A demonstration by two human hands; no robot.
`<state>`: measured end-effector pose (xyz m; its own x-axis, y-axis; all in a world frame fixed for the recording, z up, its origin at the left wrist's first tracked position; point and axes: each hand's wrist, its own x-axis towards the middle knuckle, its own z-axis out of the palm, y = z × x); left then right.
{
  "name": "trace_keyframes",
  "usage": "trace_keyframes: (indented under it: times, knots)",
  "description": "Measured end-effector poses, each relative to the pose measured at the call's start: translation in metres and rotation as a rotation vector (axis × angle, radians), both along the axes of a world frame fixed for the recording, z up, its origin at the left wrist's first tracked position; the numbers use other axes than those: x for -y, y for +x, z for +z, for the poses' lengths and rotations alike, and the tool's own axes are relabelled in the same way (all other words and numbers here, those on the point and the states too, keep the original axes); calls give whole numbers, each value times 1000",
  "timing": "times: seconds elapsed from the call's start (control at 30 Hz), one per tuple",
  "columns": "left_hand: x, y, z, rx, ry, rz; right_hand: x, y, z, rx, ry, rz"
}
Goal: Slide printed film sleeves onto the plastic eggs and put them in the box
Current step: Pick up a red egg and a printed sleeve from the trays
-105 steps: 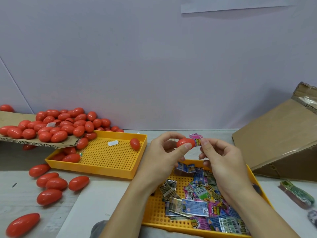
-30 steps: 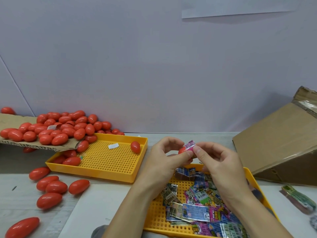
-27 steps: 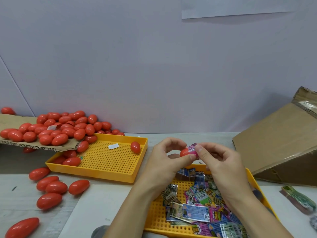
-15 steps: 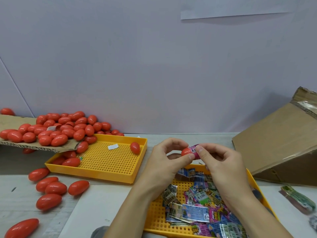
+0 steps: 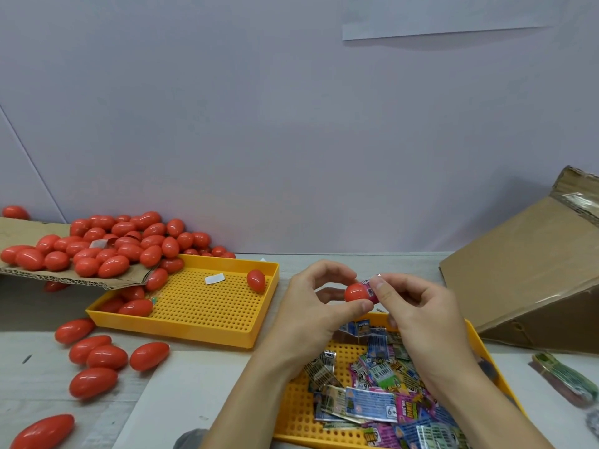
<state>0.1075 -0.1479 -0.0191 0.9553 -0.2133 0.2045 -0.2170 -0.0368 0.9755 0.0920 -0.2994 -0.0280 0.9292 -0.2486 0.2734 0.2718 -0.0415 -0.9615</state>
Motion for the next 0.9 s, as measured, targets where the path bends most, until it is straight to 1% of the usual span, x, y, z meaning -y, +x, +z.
trace_keyframes:
  times: [0.13, 0.4, 0.67, 0.8, 0.9]
  knots:
    - [0, 1, 0, 17, 16, 14, 0, 1, -1, -12, 2, 9]
    - [2, 1, 0, 59, 83, 29, -1, -1, 1, -20, -66, 20]
    - [3, 0, -2, 64, 98, 26, 0, -1, 0, 16, -148, -7]
    - [4, 1, -2, 67, 46, 71, -1, -1, 1, 52, -168, -20]
    - [2, 3, -2, 62, -14, 101, -4, -2, -2, 93, -305, -61]
